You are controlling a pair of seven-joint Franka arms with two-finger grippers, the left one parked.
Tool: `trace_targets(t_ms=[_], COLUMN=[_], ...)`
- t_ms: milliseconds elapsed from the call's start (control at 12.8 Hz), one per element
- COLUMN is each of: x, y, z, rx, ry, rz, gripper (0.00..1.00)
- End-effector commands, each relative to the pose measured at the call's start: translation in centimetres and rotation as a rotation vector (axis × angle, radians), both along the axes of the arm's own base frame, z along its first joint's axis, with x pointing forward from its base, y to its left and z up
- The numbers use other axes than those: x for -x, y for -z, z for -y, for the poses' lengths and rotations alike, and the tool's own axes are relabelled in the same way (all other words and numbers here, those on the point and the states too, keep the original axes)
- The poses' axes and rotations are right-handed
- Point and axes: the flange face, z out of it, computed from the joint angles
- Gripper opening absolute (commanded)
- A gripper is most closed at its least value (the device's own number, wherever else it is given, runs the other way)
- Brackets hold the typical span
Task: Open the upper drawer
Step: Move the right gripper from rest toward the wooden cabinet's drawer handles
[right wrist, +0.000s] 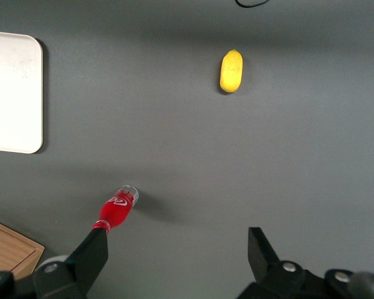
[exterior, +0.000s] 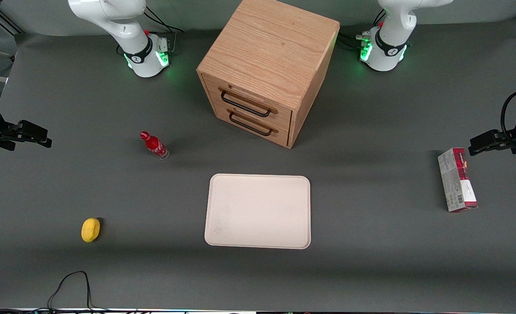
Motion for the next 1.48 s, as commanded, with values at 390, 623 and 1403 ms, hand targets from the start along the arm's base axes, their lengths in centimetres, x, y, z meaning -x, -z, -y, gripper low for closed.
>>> trace_targets(t_ms=[390,623,1403], x=[-0.1,-1.2,3.2], y=[-0.6,0.0,4.8], z=[-2.4,-10.0,-38.9], rx=[-0.006,-0.003,0.012], ry=[-0.063,-0.189,-0.65], rz=[0.001,-0.001,-0.028], gripper=[1.0,1.0,1.0])
